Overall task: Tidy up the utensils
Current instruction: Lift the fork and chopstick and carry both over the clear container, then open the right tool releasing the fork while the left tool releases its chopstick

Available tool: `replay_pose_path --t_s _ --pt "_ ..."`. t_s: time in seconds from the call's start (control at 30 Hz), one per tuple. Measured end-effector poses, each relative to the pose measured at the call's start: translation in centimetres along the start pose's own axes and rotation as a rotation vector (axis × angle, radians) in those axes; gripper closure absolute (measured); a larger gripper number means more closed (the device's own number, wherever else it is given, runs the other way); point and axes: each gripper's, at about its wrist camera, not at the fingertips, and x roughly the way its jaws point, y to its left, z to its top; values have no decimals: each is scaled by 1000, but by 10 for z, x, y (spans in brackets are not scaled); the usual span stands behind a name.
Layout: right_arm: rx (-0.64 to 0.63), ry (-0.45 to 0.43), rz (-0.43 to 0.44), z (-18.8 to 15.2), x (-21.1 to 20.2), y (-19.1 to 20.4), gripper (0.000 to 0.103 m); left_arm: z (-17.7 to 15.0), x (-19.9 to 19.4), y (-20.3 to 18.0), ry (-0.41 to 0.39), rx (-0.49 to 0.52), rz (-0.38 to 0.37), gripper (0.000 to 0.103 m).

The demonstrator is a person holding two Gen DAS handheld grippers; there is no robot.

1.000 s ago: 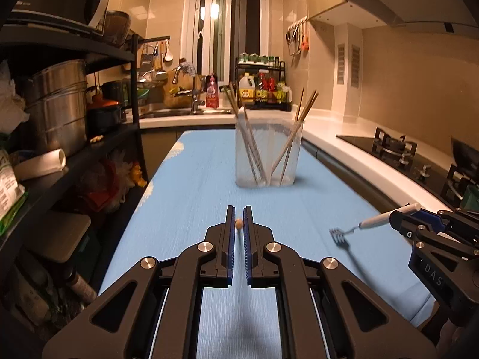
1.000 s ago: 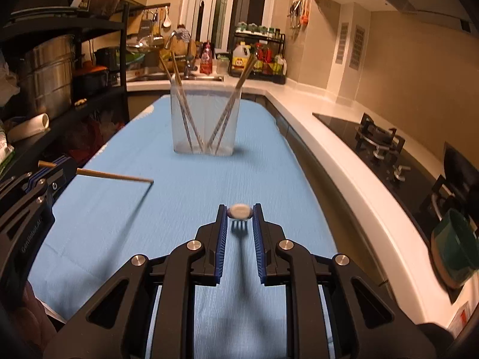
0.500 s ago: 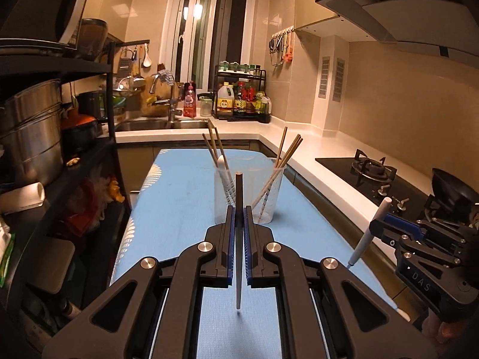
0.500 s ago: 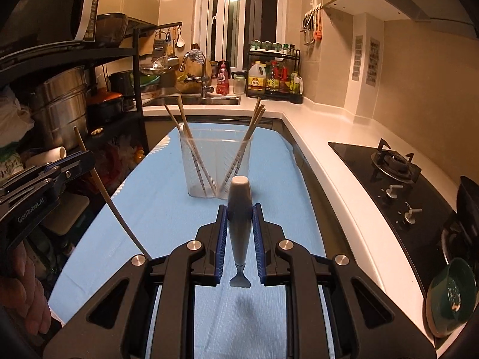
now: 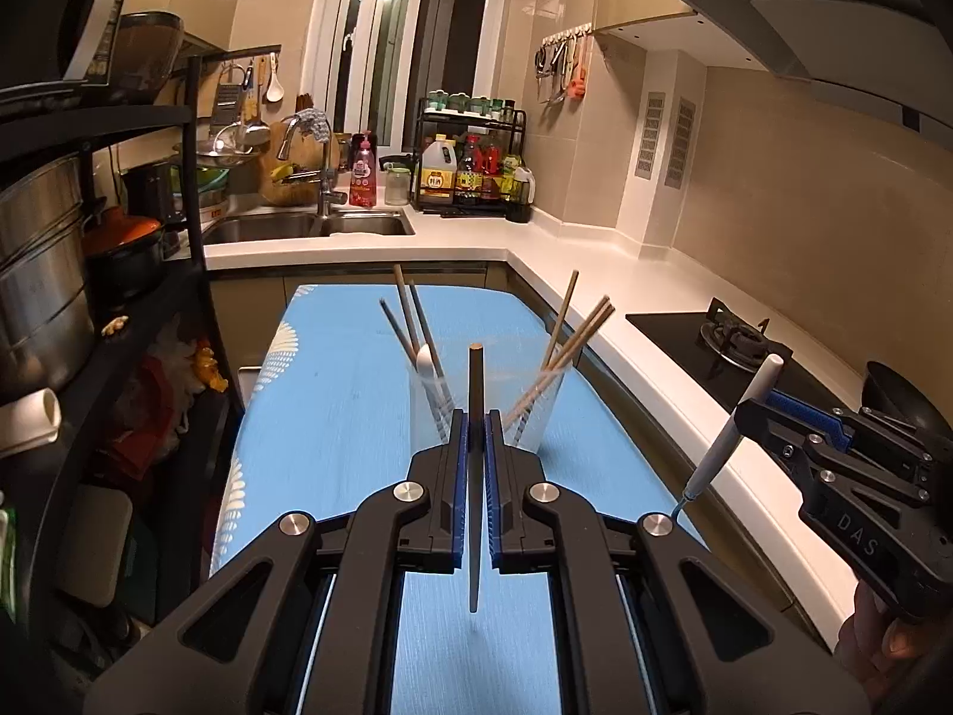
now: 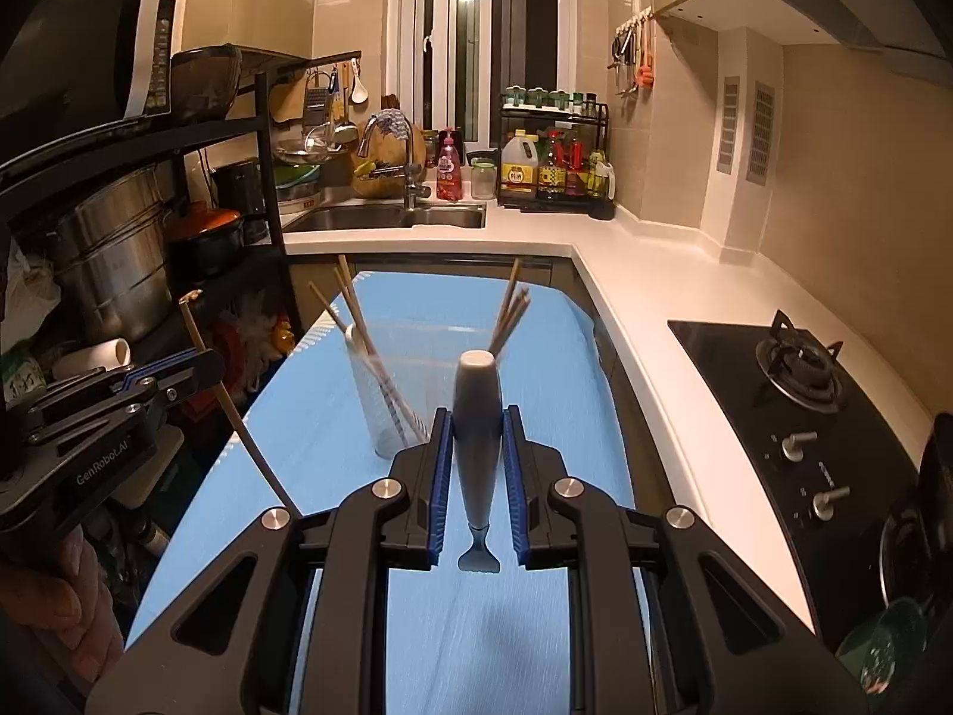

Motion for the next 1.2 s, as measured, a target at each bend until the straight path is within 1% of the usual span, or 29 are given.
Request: replay_pose_path --t_s 0.2,0.37,0.47,0.57,0.7,0.87,1.03,1.07,1.1,1.13,1.17,1.2 --pt "-16 -25 23 55 13 8 86 60 10 -6 -9 27 6 98" --pt "-14 -70 27 104 28 10 86 110 18 -15 -59 53 14 98" --pt "-10 -81 32 123 45 10 86 131 26 -17 -88 49 17 98" --pt "-9 -78 31 131 69 8 86 147 40 -16 -106 38 16 98" --pt "5 -68 37 123 105 0 86 147 70 -14 -97 41 26 98" --pt "38 -21 59 98 145 -8 86 127 107 -9 -62 65 53 98" --pt "40 16 65 83 162 -5 85 110 131 -4 -15 58 49 97" --pt "44 17 63 82 162 -5 83 109 133 -3 -8 58 49 97" --pt "45 14 57 82 160 -4 77 108 134 -3 -1 56 49 97" --pt "49 4 52 83 156 -5 59 108 134 -2 1 53 52 96" --pt "52 -7 52 84 151 -6 55 110 130 -1 -5 49 52 89" --pt "52 -11 46 86 148 -7 55 111 126 0 -15 46 53 82"
